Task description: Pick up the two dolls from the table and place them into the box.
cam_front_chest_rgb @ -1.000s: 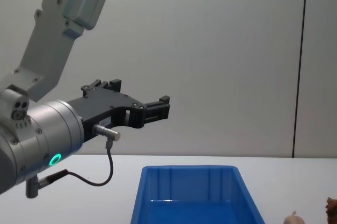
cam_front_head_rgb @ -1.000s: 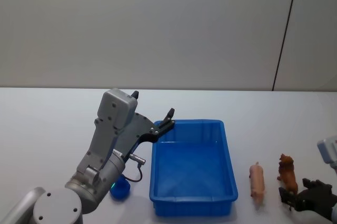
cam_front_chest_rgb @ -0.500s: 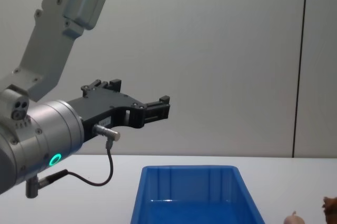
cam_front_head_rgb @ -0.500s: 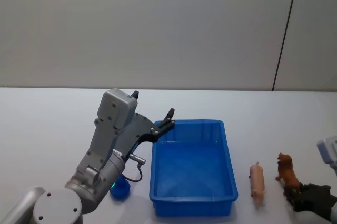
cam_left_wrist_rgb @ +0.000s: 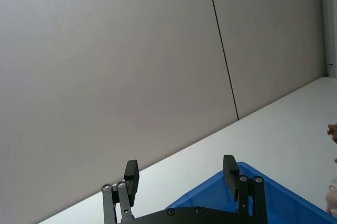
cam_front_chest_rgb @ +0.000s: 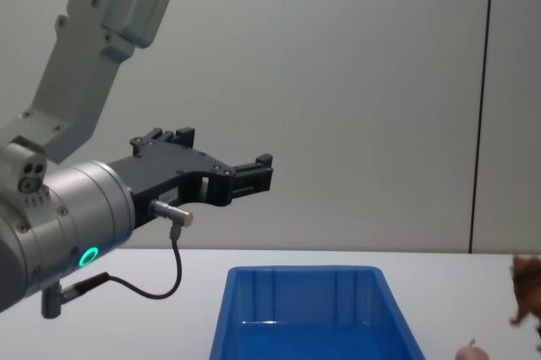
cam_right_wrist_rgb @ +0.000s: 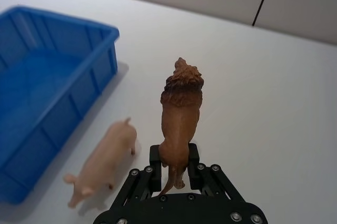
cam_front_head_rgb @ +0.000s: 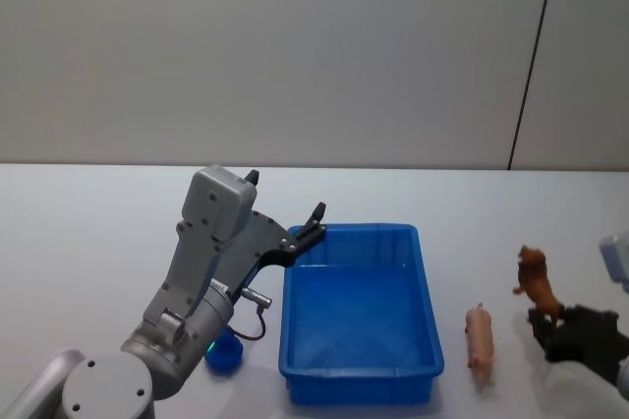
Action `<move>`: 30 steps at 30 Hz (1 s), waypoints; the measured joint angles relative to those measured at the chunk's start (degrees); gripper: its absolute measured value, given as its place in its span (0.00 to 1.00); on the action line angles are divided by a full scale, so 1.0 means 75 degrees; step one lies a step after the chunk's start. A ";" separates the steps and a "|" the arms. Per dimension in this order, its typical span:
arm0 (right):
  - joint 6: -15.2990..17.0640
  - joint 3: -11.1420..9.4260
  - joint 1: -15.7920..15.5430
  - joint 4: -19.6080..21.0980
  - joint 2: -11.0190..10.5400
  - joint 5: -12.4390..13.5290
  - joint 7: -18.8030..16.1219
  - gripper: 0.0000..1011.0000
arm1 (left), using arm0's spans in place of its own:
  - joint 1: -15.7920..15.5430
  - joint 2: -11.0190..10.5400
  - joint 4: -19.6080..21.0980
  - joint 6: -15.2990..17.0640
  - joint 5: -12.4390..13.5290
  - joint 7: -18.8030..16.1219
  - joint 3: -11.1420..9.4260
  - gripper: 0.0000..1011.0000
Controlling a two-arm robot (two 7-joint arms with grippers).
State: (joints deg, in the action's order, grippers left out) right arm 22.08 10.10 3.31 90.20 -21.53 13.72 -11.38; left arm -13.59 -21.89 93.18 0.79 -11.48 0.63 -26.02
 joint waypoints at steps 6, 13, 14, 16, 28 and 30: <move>-0.0224 -0.0008 0.0176 0.0243 0.0017 -0.0076 -0.0188 0.26 | 0.0000 0.0000 0.0000 0.0000 0.0000 0.0000 0.0000 0.99; -0.0359 0.0055 0.0427 0.0445 0.0079 -0.0216 -0.0632 0.26 | 0.0000 0.0000 0.0000 0.0000 0.0000 0.0000 0.0000 0.99; -0.0370 0.0064 0.0454 0.0455 0.0090 -0.0234 -0.0684 0.26 | 0.0000 0.0000 0.0000 0.0000 0.0000 0.0000 0.0000 0.99; -0.0401 0.0114 0.0533 0.0494 0.0127 -0.0311 -0.0866 0.26 | 0.0000 0.0000 0.0000 0.0000 0.0000 -0.0001 0.0000 0.99; -0.0467 0.0573 0.0939 0.0393 0.0480 -0.0926 -0.1811 0.26 | 0.0000 0.0000 0.0000 0.0000 0.0000 0.0000 0.0000 0.99; -0.0468 0.0698 0.1003 0.0295 0.0572 -0.1088 -0.1968 0.26 | 0.0000 0.0000 0.0000 0.0000 0.0000 0.0000 0.0000 0.99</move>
State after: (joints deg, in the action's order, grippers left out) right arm 18.58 15.34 10.83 92.42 -17.24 5.56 -26.14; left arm -13.58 -21.89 93.18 0.79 -11.48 0.63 -26.03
